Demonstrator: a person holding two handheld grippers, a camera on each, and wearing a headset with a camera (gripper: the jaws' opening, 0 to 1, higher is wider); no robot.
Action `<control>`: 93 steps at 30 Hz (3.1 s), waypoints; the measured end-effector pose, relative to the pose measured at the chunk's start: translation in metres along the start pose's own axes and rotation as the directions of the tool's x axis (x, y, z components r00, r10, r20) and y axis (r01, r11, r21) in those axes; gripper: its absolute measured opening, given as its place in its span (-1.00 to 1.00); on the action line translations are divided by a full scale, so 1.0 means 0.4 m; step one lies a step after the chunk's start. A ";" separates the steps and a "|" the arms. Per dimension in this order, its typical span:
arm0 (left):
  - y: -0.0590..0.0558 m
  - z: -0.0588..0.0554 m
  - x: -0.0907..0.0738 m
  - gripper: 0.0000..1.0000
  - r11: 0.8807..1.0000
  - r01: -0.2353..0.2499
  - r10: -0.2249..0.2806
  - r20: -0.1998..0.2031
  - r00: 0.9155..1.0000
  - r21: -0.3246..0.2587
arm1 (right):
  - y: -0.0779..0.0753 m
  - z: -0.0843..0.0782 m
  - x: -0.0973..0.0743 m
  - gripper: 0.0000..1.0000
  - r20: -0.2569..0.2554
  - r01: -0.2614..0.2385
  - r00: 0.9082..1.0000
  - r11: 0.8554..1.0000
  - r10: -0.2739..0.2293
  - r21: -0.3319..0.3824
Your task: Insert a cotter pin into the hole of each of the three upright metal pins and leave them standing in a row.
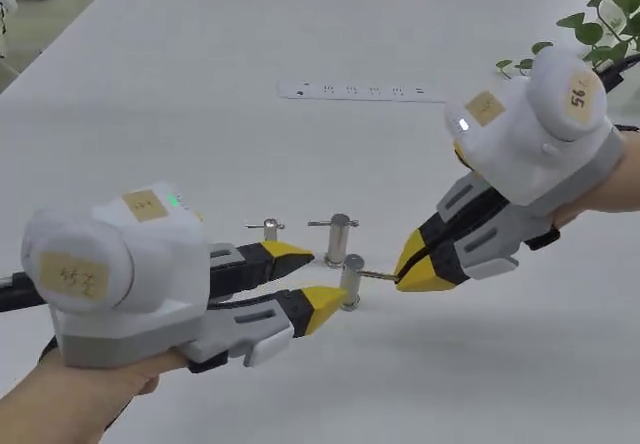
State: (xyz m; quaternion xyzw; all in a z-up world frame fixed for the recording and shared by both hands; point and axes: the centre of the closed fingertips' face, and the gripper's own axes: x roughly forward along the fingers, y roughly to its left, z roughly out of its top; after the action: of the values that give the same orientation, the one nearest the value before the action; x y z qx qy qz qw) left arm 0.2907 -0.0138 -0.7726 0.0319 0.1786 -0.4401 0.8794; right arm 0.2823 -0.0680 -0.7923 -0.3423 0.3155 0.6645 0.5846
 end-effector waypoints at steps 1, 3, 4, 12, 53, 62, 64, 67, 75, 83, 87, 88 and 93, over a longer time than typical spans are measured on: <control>0.002 -0.003 0.003 -0.46 1.000 -0.004 0.004 -0.004 1.000 0.004 | -0.003 -0.004 0.000 -0.94 -0.003 0.002 1.000 1.000 -0.002 0.003; 0.009 -0.015 0.010 -0.45 1.000 -0.015 0.015 -0.021 1.000 0.008 | -0.011 -0.012 0.003 -0.94 -0.012 0.007 1.000 1.000 -0.006 0.010; 0.011 -0.020 0.015 -0.45 1.000 -0.018 0.018 -0.028 0.999 0.009 | -0.016 -0.016 0.004 -0.94 -0.018 0.011 1.000 1.000 -0.011 0.013; 0.022 -0.051 0.048 -0.45 0.999 -0.034 0.034 -0.063 0.997 -0.007 | -0.046 -0.041 0.012 -0.94 -0.048 0.029 0.998 0.999 -0.028 0.027; 0.046 -0.100 0.160 -0.75 0.994 -0.100 0.094 -0.121 0.988 -0.048 | -0.089 -0.088 0.050 -0.94 -0.138 0.022 0.990 0.999 -0.028 -0.044; 0.045 -0.101 0.161 -0.76 0.994 -0.092 0.086 -0.107 0.991 -0.051 | -0.095 -0.078 0.042 -0.94 -0.126 0.028 0.991 0.998 -0.035 -0.052; 0.045 -0.101 0.161 -0.76 0.994 -0.092 0.086 -0.105 0.991 -0.055 | -0.095 -0.075 0.040 -0.94 -0.127 0.029 0.991 0.998 -0.036 -0.058; 0.045 -0.101 0.162 -0.76 0.995 -0.089 0.083 -0.105 0.991 -0.051 | -0.092 -0.072 0.043 -0.94 -0.129 0.025 0.991 0.997 -0.034 -0.069; 0.046 -0.102 0.165 -0.76 0.995 -0.084 0.078 -0.097 0.992 -0.056 | -0.098 -0.068 0.043 -0.94 -0.149 0.022 0.988 0.993 -0.039 -0.113; 0.046 -0.102 0.168 -0.76 0.996 -0.079 0.074 -0.095 0.993 -0.048 | -0.107 -0.062 0.048 -0.94 -0.157 0.016 0.987 0.990 -0.038 -0.140; 0.045 -0.103 0.168 -0.76 0.996 -0.077 0.072 -0.094 0.993 -0.048 | -0.104 -0.052 0.052 -0.94 -0.151 0.014 0.988 0.989 -0.036 -0.148; 0.045 -0.103 0.168 -0.76 0.996 -0.076 0.072 -0.094 0.993 -0.048 | -0.103 -0.051 0.053 -0.94 -0.150 0.012 0.988 0.989 -0.035 -0.150; 0.046 -0.104 0.168 -0.76 0.996 -0.076 0.071 -0.091 0.993 -0.052 | -0.104 -0.047 0.053 -0.94 -0.144 0.015 0.989 0.989 -0.036 -0.145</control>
State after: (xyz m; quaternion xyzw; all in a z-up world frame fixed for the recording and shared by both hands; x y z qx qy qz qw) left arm 0.3300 -0.0451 -0.8362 0.0339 0.2286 -0.4005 0.8867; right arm 0.3234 -0.0665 -0.8212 -0.4354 0.3043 0.6510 0.5422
